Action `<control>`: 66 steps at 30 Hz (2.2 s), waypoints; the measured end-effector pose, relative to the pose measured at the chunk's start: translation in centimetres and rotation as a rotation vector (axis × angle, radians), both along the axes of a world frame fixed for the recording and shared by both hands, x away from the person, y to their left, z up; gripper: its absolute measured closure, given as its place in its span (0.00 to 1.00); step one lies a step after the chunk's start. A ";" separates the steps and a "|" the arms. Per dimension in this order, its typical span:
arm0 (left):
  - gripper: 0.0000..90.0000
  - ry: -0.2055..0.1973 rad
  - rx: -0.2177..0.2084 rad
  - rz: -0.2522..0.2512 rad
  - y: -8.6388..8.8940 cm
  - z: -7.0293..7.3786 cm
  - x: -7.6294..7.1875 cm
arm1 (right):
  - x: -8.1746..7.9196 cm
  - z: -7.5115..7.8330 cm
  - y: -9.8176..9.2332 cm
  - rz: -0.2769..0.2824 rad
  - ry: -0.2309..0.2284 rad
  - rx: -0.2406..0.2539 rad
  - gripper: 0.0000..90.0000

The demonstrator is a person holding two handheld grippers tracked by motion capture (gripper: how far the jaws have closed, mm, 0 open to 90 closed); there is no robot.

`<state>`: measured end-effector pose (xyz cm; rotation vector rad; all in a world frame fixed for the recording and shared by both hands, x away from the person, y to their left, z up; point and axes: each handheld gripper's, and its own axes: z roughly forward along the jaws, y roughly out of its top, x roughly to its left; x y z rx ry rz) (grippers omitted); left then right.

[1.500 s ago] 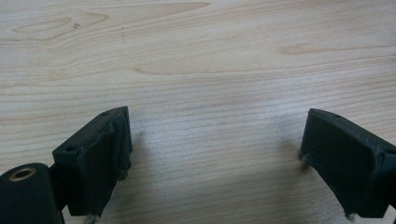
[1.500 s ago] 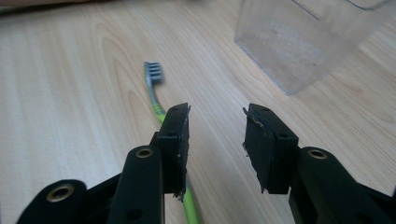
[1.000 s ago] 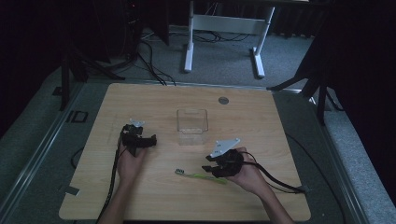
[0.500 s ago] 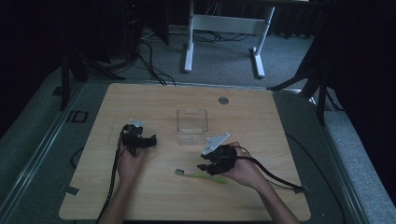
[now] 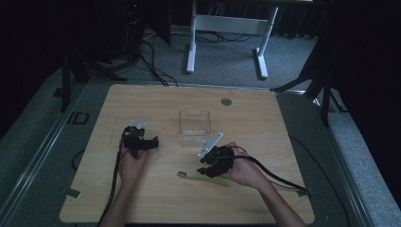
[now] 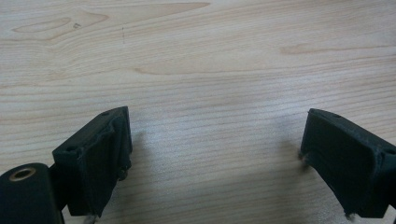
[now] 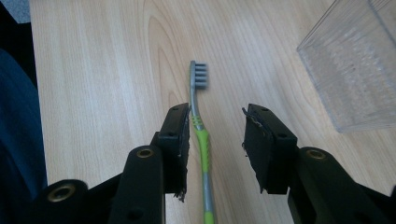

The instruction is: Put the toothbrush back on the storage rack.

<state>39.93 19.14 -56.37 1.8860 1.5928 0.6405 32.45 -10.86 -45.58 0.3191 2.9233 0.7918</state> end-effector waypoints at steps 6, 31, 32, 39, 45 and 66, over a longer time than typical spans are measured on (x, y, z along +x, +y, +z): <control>0.10 0.000 0.000 0.000 0.0 0.0 0.0 | -0.1 -0.6 0.3 0.010 0.012 -0.032 0.68; 0.10 0.000 0.000 0.000 0.0 0.0 0.0 | 0.1 -3.2 1.5 0.028 0.053 -0.182 0.72; 0.10 0.000 0.000 0.000 0.0 0.0 0.0 | 0.0 -3.3 1.6 0.025 0.055 -0.187 0.72; 0.10 0.000 0.000 0.000 0.0 0.0 0.0 | 0.2 -3.8 1.8 0.034 0.060 -0.219 0.74; 0.10 0.000 0.000 0.000 0.0 0.0 0.0 | 0.3 -3.9 1.8 0.035 0.071 -0.246 0.75; 0.10 0.000 0.000 0.000 0.0 0.0 0.0 | 0.4 -5.0 2.1 0.057 0.096 -0.300 0.75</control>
